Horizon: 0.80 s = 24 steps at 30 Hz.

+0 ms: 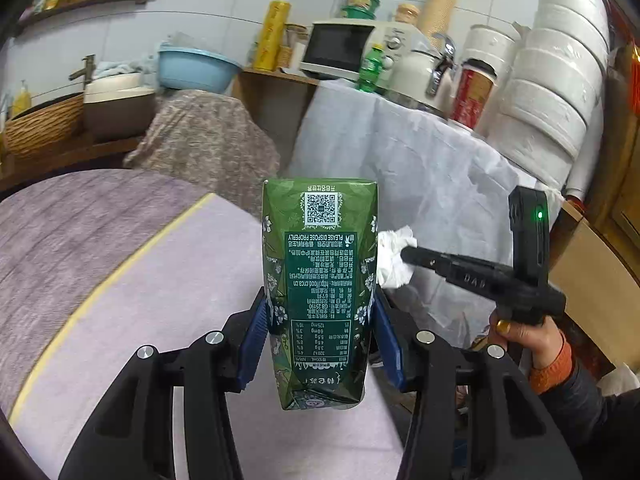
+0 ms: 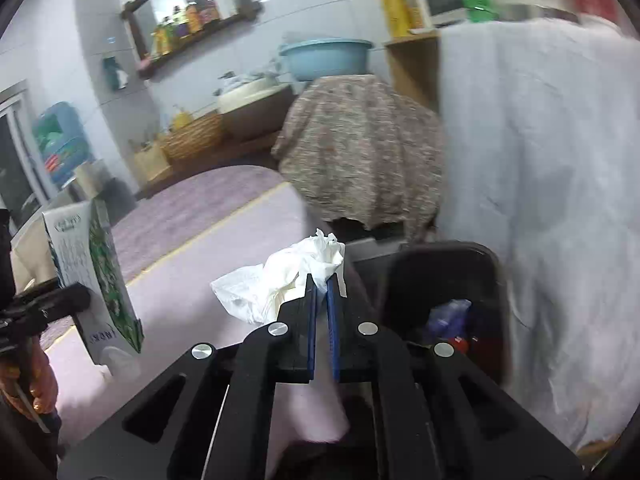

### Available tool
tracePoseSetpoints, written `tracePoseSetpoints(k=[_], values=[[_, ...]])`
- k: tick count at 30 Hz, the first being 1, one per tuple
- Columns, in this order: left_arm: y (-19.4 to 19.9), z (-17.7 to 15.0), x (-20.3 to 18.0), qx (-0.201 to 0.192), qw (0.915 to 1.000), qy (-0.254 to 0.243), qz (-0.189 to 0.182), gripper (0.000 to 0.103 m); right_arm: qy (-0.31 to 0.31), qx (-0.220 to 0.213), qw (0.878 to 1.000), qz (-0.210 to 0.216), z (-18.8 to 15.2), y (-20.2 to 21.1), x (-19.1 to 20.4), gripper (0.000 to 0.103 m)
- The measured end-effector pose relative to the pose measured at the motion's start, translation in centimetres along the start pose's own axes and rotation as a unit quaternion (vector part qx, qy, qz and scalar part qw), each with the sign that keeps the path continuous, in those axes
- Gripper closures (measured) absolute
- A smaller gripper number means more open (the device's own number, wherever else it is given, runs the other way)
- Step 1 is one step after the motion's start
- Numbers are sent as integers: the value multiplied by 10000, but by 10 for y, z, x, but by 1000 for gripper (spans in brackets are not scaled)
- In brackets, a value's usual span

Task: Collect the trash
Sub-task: 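Carry carton and tissue over the bin and open both tools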

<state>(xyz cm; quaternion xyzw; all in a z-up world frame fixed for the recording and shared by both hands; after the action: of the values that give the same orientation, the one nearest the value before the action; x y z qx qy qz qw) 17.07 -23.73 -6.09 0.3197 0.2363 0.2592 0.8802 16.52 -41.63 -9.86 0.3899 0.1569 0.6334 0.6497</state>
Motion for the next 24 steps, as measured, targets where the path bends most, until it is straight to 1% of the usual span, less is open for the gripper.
tracePoseSetpoints(k=[1, 7, 10, 14, 18, 20, 22, 23, 24], values=[[-9, 2, -8, 37, 10000, -40, -27, 54, -105, -1, 9998, -147, -7, 2, -15, 97], [-57, 19, -42, 336, 9992, -175, -158, 54, -416, 52, 9953, -876, -33, -4, -67, 97], [-73, 22, -54, 422, 9987, -223, -168, 54, -504, 238, 9934, -1001, -40, -22, -86, 97], [-97, 27, -66, 590, 9978, -275, -117, 54, -494, 457, 9909, -1161, -48, -62, -104, 97], [-117, 32, -75, 711, 9969, -350, -28, 54, -693, 633, 9893, -1118, -59, -99, -121, 96], [-127, 33, -76, 782, 9964, -327, -17, 54, -733, 710, 9886, -1109, -66, -110, -128, 96], [-137, 31, -76, 862, 9958, -320, 13, 54, -729, 785, 9885, -1063, -69, -121, -131, 91], [-141, 31, -77, 898, 9954, -316, 29, 54, -746, 842, 9882, -1037, -72, -127, -133, 79], [-146, 30, -77, 946, 9950, -306, 48, 54, -775, 851, 9879, -1037, -73, -129, -134, 63]])
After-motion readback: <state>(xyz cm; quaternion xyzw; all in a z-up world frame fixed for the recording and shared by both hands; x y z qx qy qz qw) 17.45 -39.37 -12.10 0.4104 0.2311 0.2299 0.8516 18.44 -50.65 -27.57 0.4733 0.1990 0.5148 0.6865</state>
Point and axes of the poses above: each gripper's, at about its wrist camera, not at the fingertips, and y roughly against the way its jaws point, x to its left, z to its top, the point moved 7 cm from there along -y, roughly the way its jaws point, and after that the axes turned 11 degrees about x, right-handed, at the moved point
